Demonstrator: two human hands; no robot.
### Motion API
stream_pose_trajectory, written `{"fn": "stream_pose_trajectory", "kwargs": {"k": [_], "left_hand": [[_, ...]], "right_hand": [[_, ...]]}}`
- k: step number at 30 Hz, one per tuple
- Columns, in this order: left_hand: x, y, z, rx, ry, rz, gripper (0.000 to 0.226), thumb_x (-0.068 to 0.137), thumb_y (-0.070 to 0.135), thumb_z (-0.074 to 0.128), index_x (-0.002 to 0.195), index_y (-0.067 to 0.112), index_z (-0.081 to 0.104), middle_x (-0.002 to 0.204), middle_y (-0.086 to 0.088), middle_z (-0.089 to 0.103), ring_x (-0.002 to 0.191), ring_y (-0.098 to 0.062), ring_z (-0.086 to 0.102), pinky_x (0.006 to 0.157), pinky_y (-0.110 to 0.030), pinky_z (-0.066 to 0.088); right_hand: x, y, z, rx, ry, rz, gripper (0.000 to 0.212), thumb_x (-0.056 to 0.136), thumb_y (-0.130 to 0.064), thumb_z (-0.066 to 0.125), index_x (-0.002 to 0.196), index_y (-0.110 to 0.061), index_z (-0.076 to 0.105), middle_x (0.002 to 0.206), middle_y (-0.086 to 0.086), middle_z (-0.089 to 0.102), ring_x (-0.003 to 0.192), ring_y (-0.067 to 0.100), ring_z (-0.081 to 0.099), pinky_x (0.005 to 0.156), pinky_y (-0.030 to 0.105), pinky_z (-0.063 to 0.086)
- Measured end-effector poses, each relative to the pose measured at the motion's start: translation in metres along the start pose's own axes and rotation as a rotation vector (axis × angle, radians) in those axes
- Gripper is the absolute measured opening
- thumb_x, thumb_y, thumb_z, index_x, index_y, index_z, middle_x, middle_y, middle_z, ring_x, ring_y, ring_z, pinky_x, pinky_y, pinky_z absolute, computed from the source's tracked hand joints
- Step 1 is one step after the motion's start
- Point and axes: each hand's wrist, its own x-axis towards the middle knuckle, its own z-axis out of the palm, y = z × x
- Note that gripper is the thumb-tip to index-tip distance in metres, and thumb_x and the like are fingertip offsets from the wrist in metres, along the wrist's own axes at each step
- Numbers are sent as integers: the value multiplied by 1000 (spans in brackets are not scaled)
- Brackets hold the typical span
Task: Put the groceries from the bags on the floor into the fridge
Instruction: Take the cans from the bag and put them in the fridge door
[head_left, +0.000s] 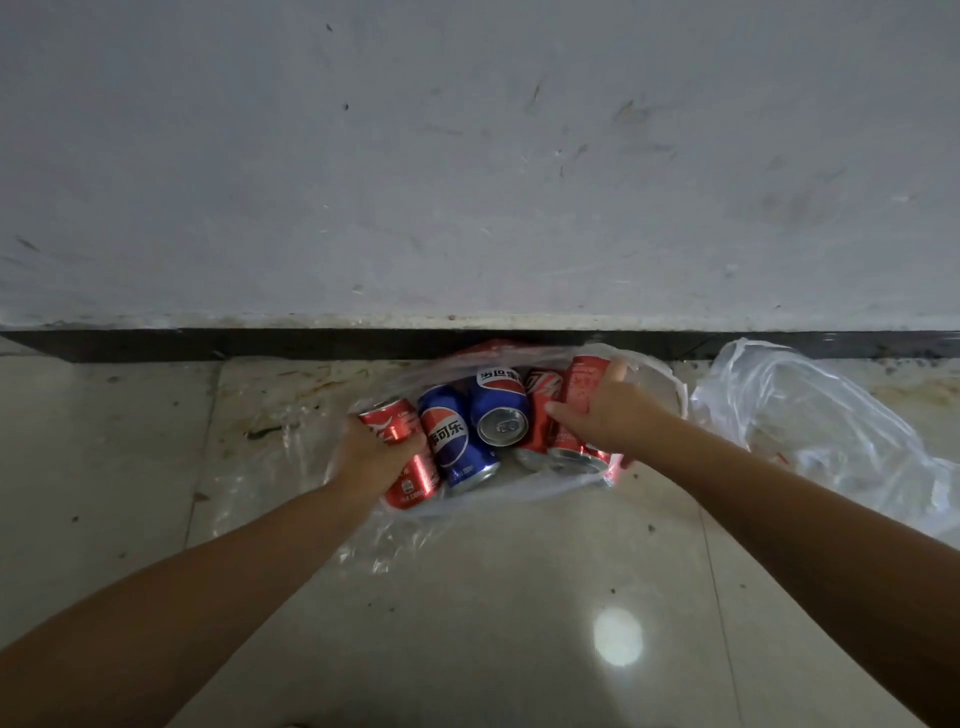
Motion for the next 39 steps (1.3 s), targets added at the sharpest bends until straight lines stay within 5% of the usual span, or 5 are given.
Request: {"fn": "stream_pose_trajectory", "kwargs": {"k": [6, 12, 19, 26, 39], "left_hand": [[-47, 14, -5, 319, 82, 265, 90, 66, 31, 83, 139, 22, 30, 132, -1, 50, 119, -21, 53, 102, -46, 45], [-98, 66, -31, 173, -107, 170, 89, 63, 25, 84, 136, 23, 33, 132, -4, 50, 119, -25, 54, 101, -52, 44], [-195, 159, -42, 102, -204, 181, 75, 66, 21, 83, 125, 27, 38, 121, 3, 53, 113, -18, 53, 100, -44, 43], [-344, 275, -87, 168, -316, 311, 71, 68, 14, 81, 122, 29, 37, 122, 1, 52, 107, -17, 55, 92, -38, 47], [-688, 406, -57, 515, -878, 783, 66, 74, 8, 76, 120, 29, 33, 107, 6, 57, 95, -10, 59, 86, -32, 47]], "right_hand": [[17, 16, 25, 683, -120, 203, 125, 28, -54, 76, 136, -7, 36, 119, 12, 60, 103, 28, 63, 88, 45, 55], [-63, 3, -35, 899, -79, 173, 44, 77, -14, 76, 107, -12, 44, 91, 0, 57, 79, 14, 60, 64, 26, 50], [-159, 4, -117, 1222, -92, 176, 50, 79, -12, 74, 121, -7, 49, 105, 9, 63, 99, 29, 65, 89, 52, 53], [-300, 7, -236, 1291, -102, 125, 52, 79, -4, 72, 123, -15, 48, 114, 8, 64, 103, 25, 63, 92, 49, 51], [-641, 117, -387, 1512, 563, 202, 41, 79, 4, 68, 103, -23, 49, 103, 7, 64, 90, 16, 64, 72, 27, 54]]}}
